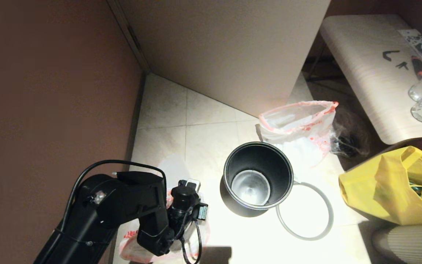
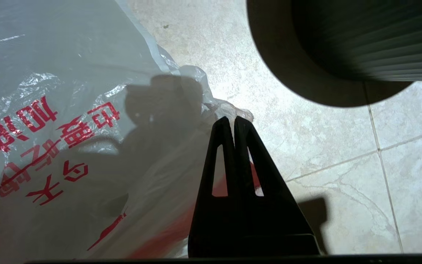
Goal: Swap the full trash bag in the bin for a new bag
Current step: Pick up a new trash bag
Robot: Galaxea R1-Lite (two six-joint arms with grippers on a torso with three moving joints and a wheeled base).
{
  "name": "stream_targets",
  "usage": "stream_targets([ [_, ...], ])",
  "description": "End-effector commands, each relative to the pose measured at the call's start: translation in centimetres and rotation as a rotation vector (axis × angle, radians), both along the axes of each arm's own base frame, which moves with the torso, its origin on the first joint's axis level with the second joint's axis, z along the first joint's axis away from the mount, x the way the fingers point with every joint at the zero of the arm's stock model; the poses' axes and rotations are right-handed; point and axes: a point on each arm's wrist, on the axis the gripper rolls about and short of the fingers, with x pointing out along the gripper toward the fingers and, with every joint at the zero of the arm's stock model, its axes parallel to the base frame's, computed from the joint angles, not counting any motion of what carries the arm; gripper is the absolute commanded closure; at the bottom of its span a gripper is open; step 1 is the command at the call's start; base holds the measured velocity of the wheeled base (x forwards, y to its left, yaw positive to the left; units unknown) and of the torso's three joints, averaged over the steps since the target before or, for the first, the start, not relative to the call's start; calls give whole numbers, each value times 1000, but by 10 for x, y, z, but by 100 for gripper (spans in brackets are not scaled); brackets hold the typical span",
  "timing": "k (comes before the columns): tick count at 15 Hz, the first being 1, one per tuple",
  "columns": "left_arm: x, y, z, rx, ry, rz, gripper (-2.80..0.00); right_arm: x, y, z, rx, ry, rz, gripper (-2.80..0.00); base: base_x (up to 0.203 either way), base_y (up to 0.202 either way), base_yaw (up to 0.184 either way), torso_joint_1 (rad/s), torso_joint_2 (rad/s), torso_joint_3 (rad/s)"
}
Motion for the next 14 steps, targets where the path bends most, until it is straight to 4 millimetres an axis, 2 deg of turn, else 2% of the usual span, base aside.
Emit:
stream_targets([
  [1,1,0,0,-2,-8,3,0,0,0,0,0,2,0,0,0,0,0,0,0,0],
  [3,7,3,10,15,-46,24,0,0,0,0,0,2,0,0,0,0,0,0,0,0],
  [5,8,12,33,25,-103,47,0,0,0,0,0,2,0,0,0,0,0,0,0,0],
  [9,9,35,29,220,-95,30,0,0,0,0,0,2,0,0,0,0,0,0,0,0],
  [11,12,52,34,363,-103,-4,0,0,0,0,0,2,0,0,0,0,0,0,0,0],
  [14,6,64,41,454,4,-87,0,0,0,0,0,2,0,0,0,0,0,0,0,0],
])
